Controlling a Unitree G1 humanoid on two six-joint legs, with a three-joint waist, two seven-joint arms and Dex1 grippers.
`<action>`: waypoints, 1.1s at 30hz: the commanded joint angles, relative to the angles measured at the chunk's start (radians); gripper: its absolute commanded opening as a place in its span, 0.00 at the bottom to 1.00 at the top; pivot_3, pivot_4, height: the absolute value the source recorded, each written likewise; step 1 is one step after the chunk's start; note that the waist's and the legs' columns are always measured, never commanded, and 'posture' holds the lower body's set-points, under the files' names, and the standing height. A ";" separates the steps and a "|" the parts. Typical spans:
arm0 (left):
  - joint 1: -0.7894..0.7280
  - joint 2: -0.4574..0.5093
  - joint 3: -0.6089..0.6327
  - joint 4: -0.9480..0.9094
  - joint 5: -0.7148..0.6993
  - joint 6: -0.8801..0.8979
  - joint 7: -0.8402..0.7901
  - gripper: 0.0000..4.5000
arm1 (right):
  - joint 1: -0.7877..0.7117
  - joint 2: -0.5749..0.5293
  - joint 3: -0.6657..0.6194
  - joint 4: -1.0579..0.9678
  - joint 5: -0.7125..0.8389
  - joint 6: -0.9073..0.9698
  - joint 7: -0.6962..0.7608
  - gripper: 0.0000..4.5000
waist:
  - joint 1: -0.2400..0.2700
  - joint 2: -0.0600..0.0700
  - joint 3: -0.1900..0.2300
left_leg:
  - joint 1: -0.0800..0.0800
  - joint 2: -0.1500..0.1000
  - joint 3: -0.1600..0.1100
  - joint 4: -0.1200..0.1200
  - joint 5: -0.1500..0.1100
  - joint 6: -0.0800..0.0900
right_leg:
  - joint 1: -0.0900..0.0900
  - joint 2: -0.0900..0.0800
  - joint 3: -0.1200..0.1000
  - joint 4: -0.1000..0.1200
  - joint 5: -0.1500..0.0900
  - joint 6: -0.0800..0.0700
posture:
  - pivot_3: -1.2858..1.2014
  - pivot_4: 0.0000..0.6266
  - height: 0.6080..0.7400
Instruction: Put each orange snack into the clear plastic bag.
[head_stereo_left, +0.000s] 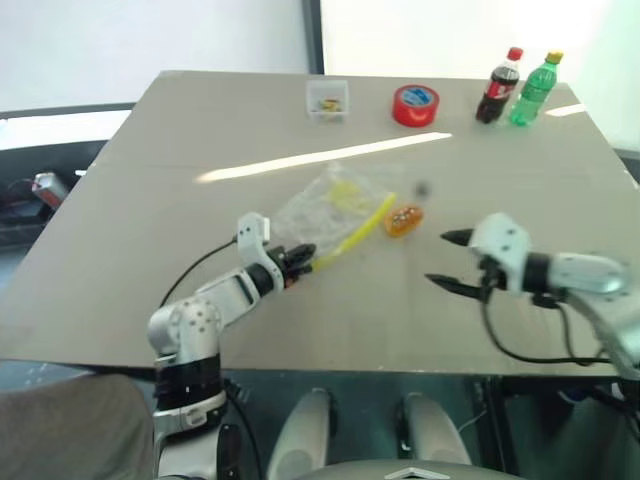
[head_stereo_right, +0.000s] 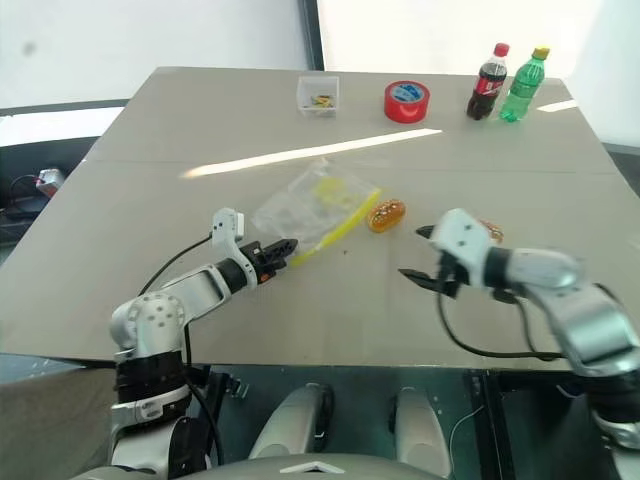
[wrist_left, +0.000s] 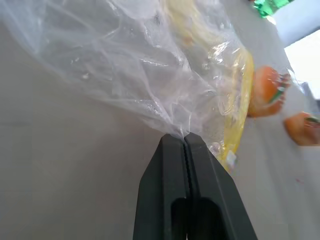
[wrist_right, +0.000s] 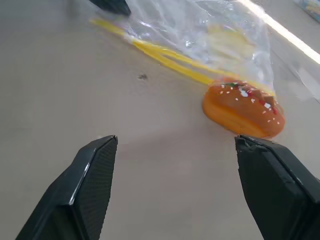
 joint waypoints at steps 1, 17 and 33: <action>0.006 0.049 0.059 -0.090 -0.121 0.108 0.006 0.01 | -0.097 0.062 0.061 0.102 -0.141 -0.111 -0.067 0.85 | -0.005 -0.001 0.000 | 0.000 0.000 0.000 0.000 0.000 0.000 | 0.000 0.000 0.000 0.000 0.000 0.000 | 0.52 0.24 1.00; 0.087 0.190 0.088 -0.180 -0.380 0.230 0.041 0.01 | -0.282 0.332 0.207 0.406 -0.350 -0.418 -0.075 0.85 | -0.009 -0.001 0.001 | 0.002 -0.001 -0.004 -0.003 0.001 -0.003 | 0.000 0.000 0.001 0.001 0.000 -0.001 | 0.52 0.24 1.00; 0.233 0.373 0.086 -0.195 -0.560 0.128 0.083 0.00 | -0.313 0.380 0.186 0.489 -0.369 -0.512 -0.058 0.02 | -0.010 -0.001 0.001 | 0.003 0.000 -0.004 -0.006 0.001 -0.002 | -0.001 0.000 0.002 0.001 0.000 -0.001 | 0.52 0.24 1.00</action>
